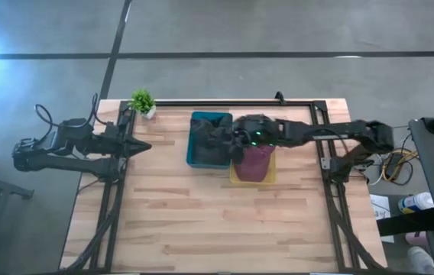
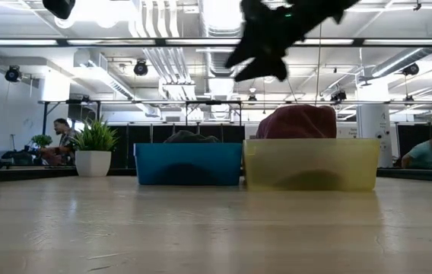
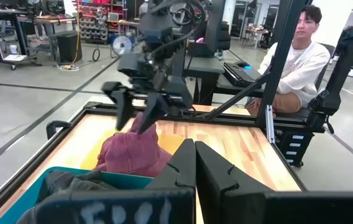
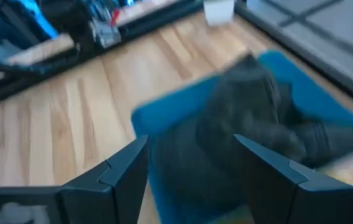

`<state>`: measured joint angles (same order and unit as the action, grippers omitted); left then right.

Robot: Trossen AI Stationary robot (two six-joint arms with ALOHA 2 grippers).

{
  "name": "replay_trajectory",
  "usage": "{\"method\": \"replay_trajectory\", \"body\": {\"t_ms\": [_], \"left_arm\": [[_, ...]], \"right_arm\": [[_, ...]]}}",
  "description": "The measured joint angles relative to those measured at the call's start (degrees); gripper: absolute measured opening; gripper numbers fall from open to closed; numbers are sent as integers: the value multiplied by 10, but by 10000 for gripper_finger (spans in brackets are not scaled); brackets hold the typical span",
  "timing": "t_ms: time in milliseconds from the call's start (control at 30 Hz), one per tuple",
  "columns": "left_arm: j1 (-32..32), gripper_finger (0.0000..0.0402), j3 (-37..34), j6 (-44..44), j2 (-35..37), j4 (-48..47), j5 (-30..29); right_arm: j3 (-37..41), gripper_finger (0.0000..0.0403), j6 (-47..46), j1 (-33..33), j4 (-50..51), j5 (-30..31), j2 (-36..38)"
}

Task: Pick & Place hat
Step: Return to Home Position

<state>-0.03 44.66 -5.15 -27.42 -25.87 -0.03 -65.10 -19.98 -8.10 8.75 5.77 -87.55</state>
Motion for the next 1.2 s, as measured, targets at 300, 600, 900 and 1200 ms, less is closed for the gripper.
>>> {"method": "replay_trajectory", "body": {"t_ms": [300, 600, 900, 1200], "left_arm": [[0, 0, 0, 0, 0, 0, 0], [0, 0, 0, 0, 0, 0, 0], [0, 0, 0, 0, 0, 1, 0], [0, 0, 0, 0, 0, 1, 0]], "right_arm": [[155, 219, -90, 13, -1, -12, 202], [395, 219, -51, 31, -334, -13, 393], [582, 219, -69, 29, -583, -37, 460], [645, 219, -93, 28, -548, -28, 536]]}}
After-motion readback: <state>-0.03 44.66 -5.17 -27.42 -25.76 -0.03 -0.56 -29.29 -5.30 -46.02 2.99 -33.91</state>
